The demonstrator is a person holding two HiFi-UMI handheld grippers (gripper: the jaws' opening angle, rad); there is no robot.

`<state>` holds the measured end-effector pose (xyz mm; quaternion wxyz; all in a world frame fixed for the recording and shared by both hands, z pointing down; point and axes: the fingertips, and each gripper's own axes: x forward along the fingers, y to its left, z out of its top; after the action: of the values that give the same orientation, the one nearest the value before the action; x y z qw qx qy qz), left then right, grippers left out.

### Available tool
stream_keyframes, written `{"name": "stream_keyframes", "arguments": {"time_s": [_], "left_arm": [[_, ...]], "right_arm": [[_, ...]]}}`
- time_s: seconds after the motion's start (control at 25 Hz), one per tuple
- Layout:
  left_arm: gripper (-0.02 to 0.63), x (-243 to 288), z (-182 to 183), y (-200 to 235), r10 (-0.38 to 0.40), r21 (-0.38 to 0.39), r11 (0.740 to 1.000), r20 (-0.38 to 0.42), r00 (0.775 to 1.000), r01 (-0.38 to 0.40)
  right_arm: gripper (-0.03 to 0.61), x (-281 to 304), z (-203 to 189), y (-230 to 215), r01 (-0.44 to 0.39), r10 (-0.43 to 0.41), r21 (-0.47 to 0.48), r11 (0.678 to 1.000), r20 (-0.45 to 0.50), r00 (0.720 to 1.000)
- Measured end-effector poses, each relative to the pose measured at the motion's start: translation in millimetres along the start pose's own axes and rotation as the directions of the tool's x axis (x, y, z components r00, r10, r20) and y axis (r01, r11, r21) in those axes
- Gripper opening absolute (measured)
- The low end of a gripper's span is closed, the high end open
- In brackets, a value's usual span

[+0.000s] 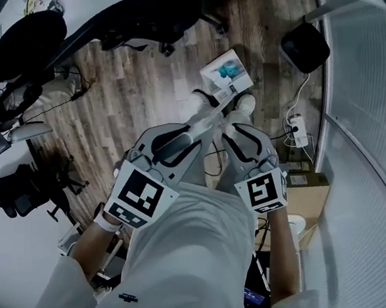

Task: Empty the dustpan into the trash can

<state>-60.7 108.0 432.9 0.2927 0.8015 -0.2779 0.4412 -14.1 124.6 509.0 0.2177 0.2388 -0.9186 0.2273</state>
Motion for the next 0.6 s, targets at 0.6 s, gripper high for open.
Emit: {"name": "stream_keyframes", "arguments": {"time_s": [0.6], "left_arm": [[0.129, -50, 62, -38, 0.015, 0.014, 1.0, 0.045, 0.999, -0.016]], "right_arm": [[0.151, -5, 19, 14, -0.029, 0.031, -0.156, 0.987, 0.014, 0.999]]}}
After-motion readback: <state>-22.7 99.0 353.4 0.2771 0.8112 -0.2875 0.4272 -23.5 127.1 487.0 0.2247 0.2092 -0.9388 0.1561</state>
